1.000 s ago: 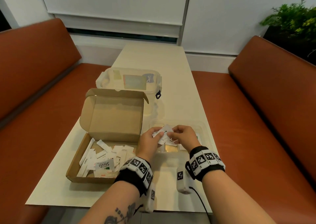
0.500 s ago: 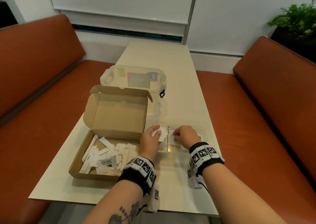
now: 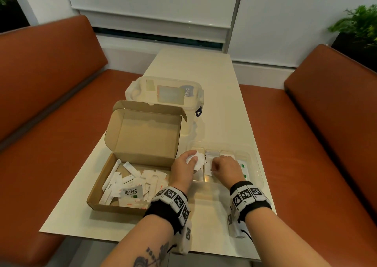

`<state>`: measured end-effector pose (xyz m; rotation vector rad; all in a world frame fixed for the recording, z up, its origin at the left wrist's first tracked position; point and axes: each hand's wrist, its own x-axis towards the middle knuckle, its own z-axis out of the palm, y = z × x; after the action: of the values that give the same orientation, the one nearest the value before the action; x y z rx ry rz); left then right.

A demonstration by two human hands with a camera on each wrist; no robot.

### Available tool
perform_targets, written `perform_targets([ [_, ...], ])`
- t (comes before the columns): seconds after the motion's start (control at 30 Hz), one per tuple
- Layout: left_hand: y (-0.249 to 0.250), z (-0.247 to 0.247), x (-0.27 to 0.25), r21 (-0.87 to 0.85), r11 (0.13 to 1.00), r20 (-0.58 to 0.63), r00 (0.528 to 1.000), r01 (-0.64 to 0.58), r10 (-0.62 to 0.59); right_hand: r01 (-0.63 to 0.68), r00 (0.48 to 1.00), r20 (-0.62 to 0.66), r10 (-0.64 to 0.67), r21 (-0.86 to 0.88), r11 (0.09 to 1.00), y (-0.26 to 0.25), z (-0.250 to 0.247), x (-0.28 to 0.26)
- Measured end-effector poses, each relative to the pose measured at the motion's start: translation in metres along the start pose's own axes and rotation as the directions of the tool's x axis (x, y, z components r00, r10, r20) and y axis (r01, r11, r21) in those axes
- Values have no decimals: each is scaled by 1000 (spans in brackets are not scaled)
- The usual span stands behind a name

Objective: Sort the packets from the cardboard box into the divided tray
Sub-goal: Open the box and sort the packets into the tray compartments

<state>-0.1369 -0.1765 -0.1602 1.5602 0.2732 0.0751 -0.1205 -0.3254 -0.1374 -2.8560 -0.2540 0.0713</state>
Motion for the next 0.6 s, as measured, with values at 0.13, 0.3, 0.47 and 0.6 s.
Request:
perform_targets([
  [0.13,1,0,-1,-10,1000,10,1000,8,-8,-49,998,38,50,-12,999,-3,-1,2],
  [0.3,1,0,0,11,1000,16,1000,2,-2,-62,997,44,64,-37,997,-7,1,8],
  [0.47,2,0,-1,32,999,18,1000,1,-1,-66,997,48,68,-45,997,-8,1,10],
  [0.6,6,0,-3,4,1000,38,999,9,-9,-91,996,27,90,31,995,-9,-1,9],
])
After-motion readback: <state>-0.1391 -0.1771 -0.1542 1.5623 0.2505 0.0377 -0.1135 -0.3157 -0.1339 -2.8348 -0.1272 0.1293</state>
